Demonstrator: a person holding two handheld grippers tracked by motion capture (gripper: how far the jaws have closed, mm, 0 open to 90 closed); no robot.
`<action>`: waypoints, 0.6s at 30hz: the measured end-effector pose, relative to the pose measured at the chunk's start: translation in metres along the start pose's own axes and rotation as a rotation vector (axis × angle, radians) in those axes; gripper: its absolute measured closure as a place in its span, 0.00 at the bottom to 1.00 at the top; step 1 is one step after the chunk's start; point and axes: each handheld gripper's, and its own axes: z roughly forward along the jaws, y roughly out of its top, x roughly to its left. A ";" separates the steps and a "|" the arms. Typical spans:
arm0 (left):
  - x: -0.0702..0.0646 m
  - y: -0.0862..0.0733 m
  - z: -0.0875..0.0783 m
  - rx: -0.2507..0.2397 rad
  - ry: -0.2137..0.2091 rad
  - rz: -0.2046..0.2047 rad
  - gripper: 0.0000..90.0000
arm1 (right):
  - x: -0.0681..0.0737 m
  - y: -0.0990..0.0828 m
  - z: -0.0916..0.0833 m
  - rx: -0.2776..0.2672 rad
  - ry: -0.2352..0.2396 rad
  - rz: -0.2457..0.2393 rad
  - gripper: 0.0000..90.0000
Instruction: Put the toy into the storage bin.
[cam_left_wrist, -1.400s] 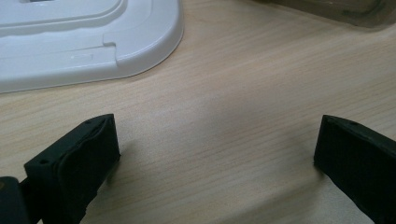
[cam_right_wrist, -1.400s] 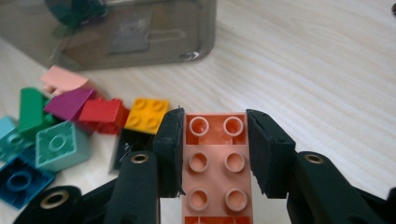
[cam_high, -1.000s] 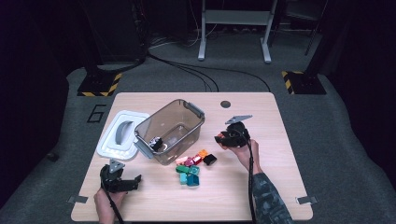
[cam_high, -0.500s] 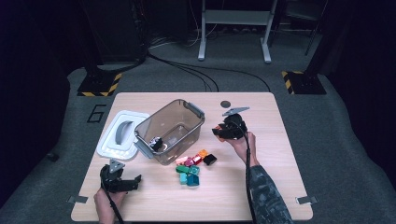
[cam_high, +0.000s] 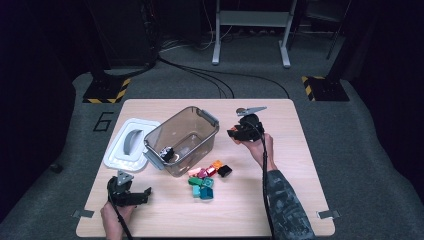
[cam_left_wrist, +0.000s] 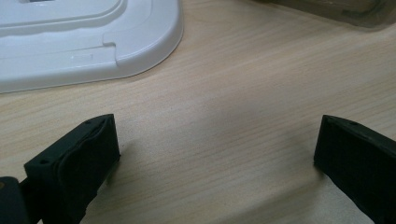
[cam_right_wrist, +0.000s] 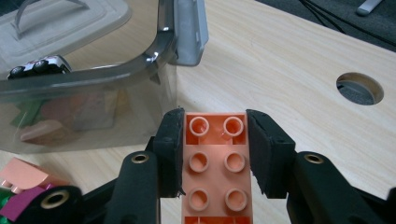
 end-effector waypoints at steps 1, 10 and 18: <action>0.000 0.000 0.000 -0.001 0.000 0.000 0.00 | 0.000 0.002 0.000 -0.004 -0.001 -0.005 0.65; 0.000 0.000 0.000 0.000 0.001 0.000 0.00 | -0.004 0.011 -0.003 -0.014 -0.012 -0.004 0.65; 0.000 0.000 0.000 -0.002 0.001 0.000 0.00 | -0.005 0.015 -0.003 -0.018 -0.010 0.005 0.66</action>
